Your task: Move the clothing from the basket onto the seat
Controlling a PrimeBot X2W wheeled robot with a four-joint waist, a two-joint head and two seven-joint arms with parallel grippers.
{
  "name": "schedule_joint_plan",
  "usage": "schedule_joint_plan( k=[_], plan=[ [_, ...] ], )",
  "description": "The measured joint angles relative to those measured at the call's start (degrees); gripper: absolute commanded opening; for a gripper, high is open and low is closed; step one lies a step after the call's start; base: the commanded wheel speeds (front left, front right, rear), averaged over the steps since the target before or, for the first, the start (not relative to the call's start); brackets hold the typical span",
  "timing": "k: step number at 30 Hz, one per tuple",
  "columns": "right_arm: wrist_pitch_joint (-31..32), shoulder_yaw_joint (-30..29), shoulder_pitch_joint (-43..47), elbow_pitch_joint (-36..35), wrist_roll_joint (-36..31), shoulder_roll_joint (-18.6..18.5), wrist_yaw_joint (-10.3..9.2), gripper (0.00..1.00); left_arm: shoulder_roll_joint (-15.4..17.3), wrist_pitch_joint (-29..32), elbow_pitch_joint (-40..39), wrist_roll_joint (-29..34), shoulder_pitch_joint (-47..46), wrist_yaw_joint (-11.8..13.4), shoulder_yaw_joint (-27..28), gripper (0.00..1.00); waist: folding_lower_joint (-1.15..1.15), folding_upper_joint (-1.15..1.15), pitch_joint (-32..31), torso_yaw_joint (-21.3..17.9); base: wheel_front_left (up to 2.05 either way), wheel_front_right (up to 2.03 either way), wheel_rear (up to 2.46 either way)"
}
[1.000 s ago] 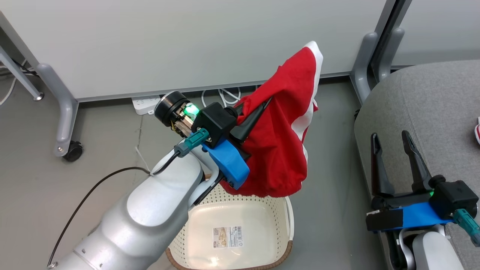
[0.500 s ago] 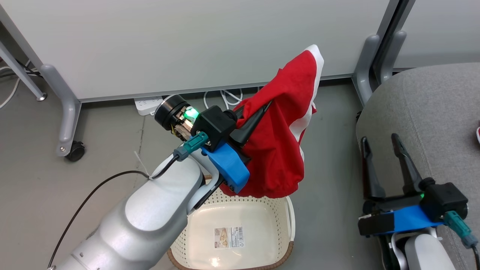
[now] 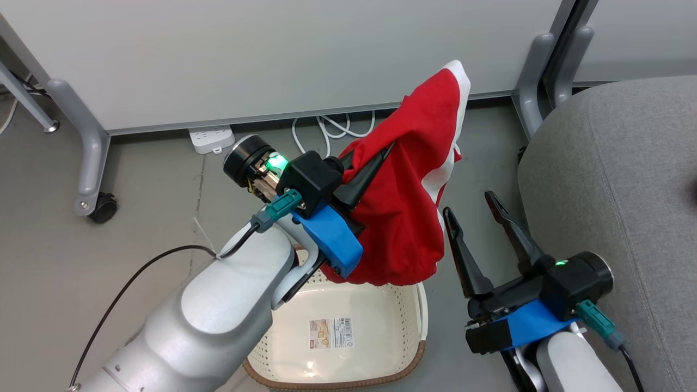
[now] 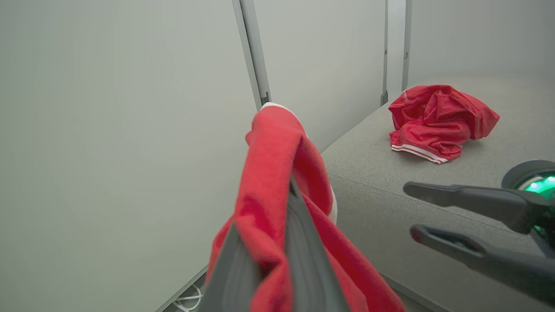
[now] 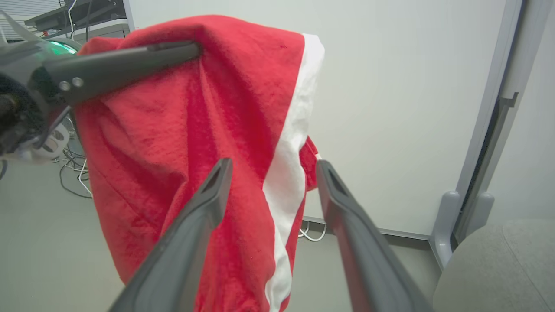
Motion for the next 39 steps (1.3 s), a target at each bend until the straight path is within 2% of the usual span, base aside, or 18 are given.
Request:
schedule_joint_plan(
  k=[10,19,27,35,36,37,39],
  plan=[
    [0.0,8.2,-5.7,3.2,0.2,-2.0,0.0,1.0,-0.8,-0.3,0.3,0.0,-1.0,0.0,-0.4,0.0,0.0,0.0,1.4,0.8,0.0,0.0,0.0],
    [0.0,13.4,-12.3,11.3,-1.1,-2.6,0.0,1.0,-1.5,-0.5,0.5,0.0,-2.0,0.0,-0.9,0.0,0.0,0.0,2.6,1.2,0.0,0.0,0.0],
    [0.0,14.7,-18.1,18.2,-2.2,-1.3,0.0,1.0,-2.4,-0.7,0.8,0.0,-2.7,-0.2,-1.3,0.0,0.0,0.0,3.6,1.8,0.0,0.0,0.0],
    [0.0,14.0,-20.6,21.6,-3.0,0.4,0.0,1.0,-3.1,-1.0,1.4,0.0,-3.2,-0.3,-1.5,0.0,0.0,0.0,4.1,2.1,0.0,0.0,0.0],
    [0.0,14.0,-20.7,22.0,-3.0,0.5,0.0,0.52,-3.1,-1.0,1.5,0.0,-3.2,-0.3,-1.5,0.0,0.01,0.0,4.1,2.1,0.0,0.0,0.0],
    [0.0,14.1,-20.7,22.2,-3.0,0.7,0.0,0.0,-3.2,-1.0,1.6,0.0,-3.2,-0.3,-1.5,0.0,0.0,0.0,4.1,2.1,0.0,0.0,0.0],
    [0.0,14.1,-20.8,22.4,-3.0,0.8,0.0,0.0,-3.2,-1.0,1.7,0.0,-3.2,-0.3,-1.5,0.0,0.0,0.0,4.1,2.0,0.0,0.0,0.0]
  ],
)
